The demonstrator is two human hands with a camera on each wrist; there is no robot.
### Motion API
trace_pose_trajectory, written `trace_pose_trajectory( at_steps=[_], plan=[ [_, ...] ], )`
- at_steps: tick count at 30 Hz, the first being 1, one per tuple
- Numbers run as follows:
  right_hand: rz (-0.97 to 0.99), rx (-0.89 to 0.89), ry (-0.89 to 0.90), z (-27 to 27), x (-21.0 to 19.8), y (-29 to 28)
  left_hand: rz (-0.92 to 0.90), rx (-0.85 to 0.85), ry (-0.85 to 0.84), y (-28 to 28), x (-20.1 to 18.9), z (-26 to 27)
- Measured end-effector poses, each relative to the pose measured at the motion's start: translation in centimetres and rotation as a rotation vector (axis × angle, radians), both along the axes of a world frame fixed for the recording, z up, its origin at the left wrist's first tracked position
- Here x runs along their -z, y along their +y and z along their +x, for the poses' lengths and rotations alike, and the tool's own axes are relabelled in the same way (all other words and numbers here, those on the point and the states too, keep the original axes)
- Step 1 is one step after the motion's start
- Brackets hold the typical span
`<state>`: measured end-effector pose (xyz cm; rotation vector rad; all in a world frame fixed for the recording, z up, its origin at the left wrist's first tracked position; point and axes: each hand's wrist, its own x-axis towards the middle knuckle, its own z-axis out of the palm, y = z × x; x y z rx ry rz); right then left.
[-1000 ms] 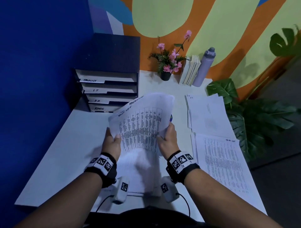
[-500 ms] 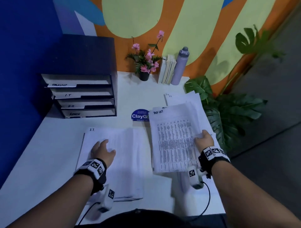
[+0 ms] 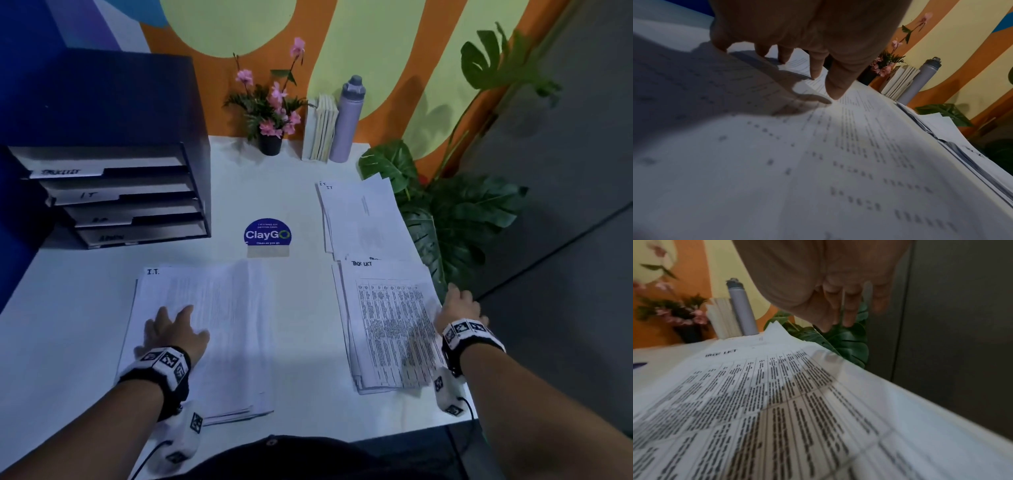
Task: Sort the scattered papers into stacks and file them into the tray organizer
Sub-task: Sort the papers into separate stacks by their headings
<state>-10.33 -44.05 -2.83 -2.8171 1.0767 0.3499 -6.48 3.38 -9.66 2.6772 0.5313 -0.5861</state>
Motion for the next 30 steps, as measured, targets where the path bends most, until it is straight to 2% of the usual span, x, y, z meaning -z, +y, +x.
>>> trace_pose_trajectory(
  at_steps=[2, 4, 6, 9, 13, 16, 20, 23, 26, 28, 30],
  plan=[
    [-0.112, -0.103, 0.094, 0.9, -0.4, 0.3, 0.0, -0.002, 0.008, 0.1, 0.0, 0.1],
    [-0.118, -0.215, 0.22, 2.1, -0.7, 1.0, -0.006, -0.013, 0.008, 0.0, 0.0, 0.0],
    [-0.047, -0.287, 0.295, 3.1, -0.7, 2.4, -0.001, -0.03, -0.002, 0.0, -0.1, 0.0],
    [0.134, -0.321, 0.302, 3.4, 0.4, 5.4, 0.014, -0.057, -0.007, 0.3, -0.4, -0.1],
    [0.19, -0.399, 0.38, 2.6, 2.7, 8.9, 0.048, -0.056, 0.031, 1.1, -0.9, -0.6],
    [0.168, -0.386, 0.398, 2.2, 3.8, 9.7, 0.077, -0.061, 0.083, 2.4, -0.8, -0.9],
    [0.151, -0.376, 0.42, 2.7, 3.7, 10.2, -0.098, -0.099, 0.097, 3.7, -0.1, -1.7],
    [0.13, -0.502, 0.23, 3.7, 2.7, 13.5, -0.164, -0.096, 0.062, 3.2, -0.1, -2.4],
    [0.391, -0.572, 0.102, 4.7, 2.3, 18.8, -0.183, -0.079, 0.051, 2.4, -0.7, -2.7],
    [0.633, -0.492, 0.16, 4.7, 2.5, 21.8, -0.199, -0.063, 0.063, 2.0, -1.0, -2.7],
    [0.732, -0.458, 0.217, 4.4, 2.8, 24.2, -0.186, -0.036, 0.083, 1.9, -1.3, -2.7]
  ],
)
